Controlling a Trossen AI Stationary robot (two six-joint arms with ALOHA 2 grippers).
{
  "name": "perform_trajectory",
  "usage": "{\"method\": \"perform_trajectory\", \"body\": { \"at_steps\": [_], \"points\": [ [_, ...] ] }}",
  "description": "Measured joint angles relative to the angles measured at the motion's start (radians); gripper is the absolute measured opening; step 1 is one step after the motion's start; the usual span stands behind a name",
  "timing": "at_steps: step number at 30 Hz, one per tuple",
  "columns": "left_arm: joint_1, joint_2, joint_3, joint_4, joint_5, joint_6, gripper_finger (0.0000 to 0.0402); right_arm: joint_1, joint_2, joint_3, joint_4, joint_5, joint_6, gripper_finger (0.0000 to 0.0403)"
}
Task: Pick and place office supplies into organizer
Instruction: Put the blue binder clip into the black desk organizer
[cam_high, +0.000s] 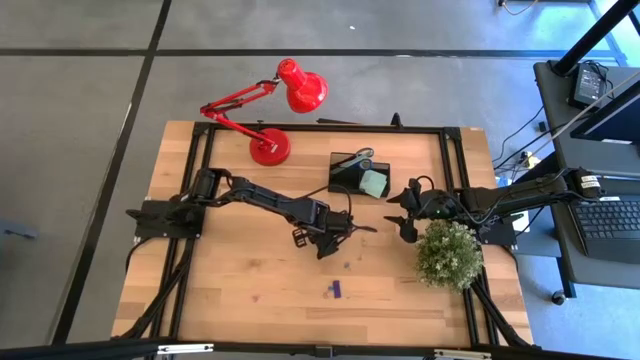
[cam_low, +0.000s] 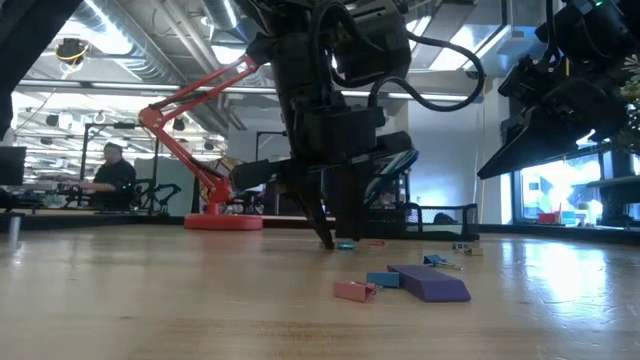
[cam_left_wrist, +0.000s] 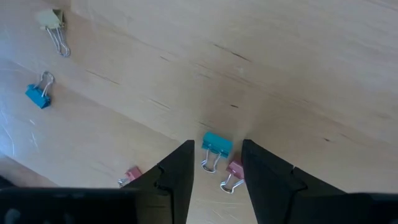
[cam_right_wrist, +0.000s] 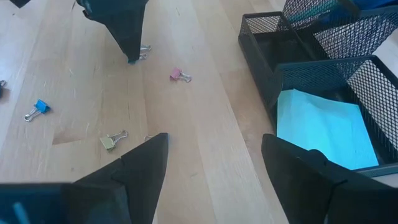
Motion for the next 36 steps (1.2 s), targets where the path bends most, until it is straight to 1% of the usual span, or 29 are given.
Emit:
{"method": "perform_trajectory", "body": {
  "at_steps": [7,14,18,23,29,36],
  "points": [
    [0.008,0.000,0.001,0.000,0.035,0.056,0.0126,0.000,0.000,0.000,0.000,0.000,0.000,0.0262],
    [0.024,0.000,0.002,-0.015,0.086,0.051,0.0091,0.000,0.000,0.000,-0.001,0.000,-0.001,0.0262],
    [0.026,0.010,0.003,-0.027,0.101,0.043,0.0082,0.000,0.000,0.000,-0.001,0.000,-0.002,0.0262],
    [0.026,0.023,0.008,-0.071,0.103,-0.046,0.0080,0.000,0.000,0.000,0.000,-0.001,-0.001,0.0262],
    [0.029,0.022,0.008,-0.133,0.148,-0.143,0.0080,0.000,0.000,0.000,0.001,0.000,-0.003,0.0262],
    [0.031,0.021,0.007,-0.129,0.169,-0.212,0.0070,0.000,0.000,0.000,0.002,0.000,-0.001,0.0262]
  ]
}}
